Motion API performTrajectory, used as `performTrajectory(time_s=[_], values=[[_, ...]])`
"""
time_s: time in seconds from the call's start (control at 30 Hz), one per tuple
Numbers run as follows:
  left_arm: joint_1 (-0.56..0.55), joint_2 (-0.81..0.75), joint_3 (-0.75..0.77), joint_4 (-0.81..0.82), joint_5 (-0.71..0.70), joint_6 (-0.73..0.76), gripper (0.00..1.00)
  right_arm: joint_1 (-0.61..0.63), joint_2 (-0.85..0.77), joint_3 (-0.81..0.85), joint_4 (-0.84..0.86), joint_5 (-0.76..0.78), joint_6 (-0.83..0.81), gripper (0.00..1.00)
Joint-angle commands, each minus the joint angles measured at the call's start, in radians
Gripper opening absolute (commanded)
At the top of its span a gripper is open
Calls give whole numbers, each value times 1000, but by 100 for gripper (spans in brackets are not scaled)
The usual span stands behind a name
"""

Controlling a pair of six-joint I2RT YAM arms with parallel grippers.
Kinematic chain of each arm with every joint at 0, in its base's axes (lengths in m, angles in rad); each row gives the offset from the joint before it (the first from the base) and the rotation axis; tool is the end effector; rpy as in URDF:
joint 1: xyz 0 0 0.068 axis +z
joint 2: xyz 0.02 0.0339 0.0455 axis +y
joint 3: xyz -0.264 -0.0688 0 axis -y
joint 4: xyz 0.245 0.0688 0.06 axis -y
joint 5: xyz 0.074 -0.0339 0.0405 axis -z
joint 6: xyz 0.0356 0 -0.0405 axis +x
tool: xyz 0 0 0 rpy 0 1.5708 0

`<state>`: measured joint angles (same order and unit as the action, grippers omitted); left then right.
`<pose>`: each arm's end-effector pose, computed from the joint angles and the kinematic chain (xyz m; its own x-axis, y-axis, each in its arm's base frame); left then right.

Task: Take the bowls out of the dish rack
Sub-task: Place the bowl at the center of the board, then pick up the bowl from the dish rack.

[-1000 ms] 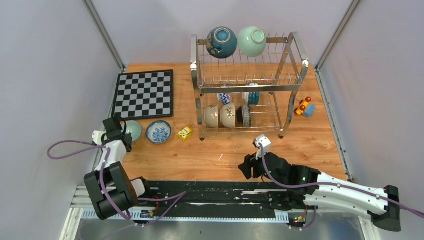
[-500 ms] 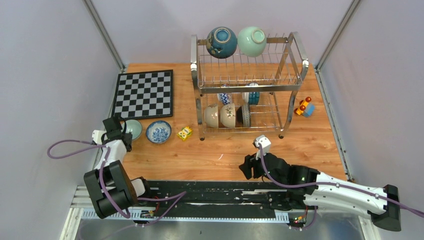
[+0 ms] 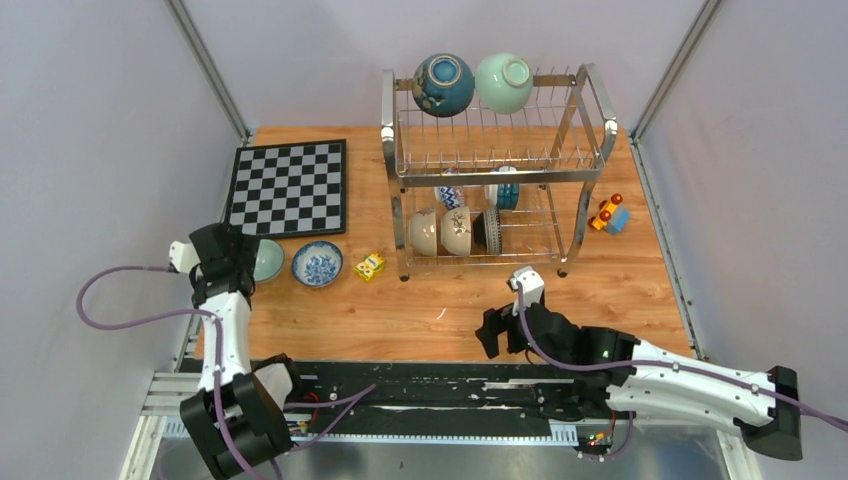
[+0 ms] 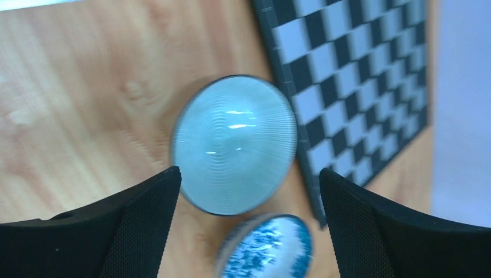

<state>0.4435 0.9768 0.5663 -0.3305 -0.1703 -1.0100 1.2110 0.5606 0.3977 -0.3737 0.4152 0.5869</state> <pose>0.1793 0.0918 0.2159 0.1295 -0.8625 -0.4893 -0.8013 0.1996 -0.5639 0.0626 0.1255 0.2189 -0.5566 -0.0403 -0.8298 -0.5118 0.8034 0.3042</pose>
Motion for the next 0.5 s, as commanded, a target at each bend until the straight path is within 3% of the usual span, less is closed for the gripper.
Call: performTrajectory(time_s=[0.0,0.13,0.33,0.47], values=[[-2,-74,76,0,112,12,94,12,19,97,-64,64,-3,97],[-111,-107,178,-50,86,97,97,10,8,130,-62,126,-11,95],[-442,-202,244,-29,-90,266,98,11,-50,161,-30,207,-173,93],[-619,-246,232,-36,-148,387,99,4,-29,180,-61,245,-169,93]])
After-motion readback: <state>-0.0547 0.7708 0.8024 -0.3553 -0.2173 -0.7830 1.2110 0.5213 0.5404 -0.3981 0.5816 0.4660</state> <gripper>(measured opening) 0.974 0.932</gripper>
